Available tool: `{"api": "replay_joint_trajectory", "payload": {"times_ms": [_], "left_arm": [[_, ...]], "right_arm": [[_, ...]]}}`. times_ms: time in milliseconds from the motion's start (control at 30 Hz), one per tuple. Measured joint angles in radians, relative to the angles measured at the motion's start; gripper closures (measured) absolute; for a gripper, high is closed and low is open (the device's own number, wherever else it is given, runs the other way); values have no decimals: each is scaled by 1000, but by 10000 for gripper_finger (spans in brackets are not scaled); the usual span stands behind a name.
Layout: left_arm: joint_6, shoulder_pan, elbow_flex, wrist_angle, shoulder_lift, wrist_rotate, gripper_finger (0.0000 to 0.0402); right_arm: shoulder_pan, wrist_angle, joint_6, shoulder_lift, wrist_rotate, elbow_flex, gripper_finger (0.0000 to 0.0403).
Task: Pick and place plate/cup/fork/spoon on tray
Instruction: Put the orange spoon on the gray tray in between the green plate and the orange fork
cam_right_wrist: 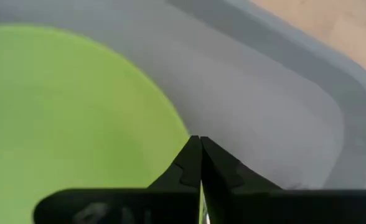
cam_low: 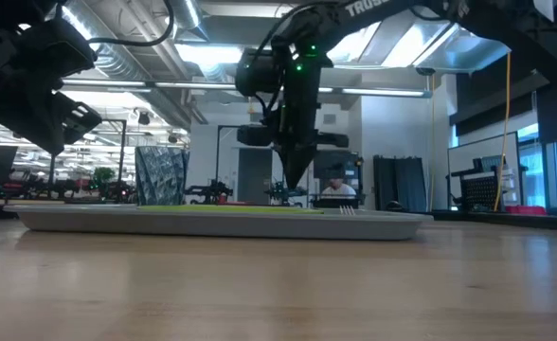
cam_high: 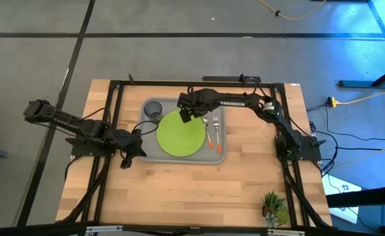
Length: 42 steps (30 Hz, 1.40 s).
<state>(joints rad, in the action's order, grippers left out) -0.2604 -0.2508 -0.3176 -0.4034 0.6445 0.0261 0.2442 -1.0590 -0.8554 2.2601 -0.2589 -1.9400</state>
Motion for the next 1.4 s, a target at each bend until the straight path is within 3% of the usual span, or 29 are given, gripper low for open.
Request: {"api": "replay_joint_trajectory", "payload": {"times_ms": [800, 1400], "left_arm": [[-77, 0, 0, 1, 0, -89, 401], [-100, 0, 0, 5, 0, -114, 401]], "right_arm": [[54, -6, 95, 31, 183, 2, 402], [54, -52, 101, 55, 210, 30, 403]]}}
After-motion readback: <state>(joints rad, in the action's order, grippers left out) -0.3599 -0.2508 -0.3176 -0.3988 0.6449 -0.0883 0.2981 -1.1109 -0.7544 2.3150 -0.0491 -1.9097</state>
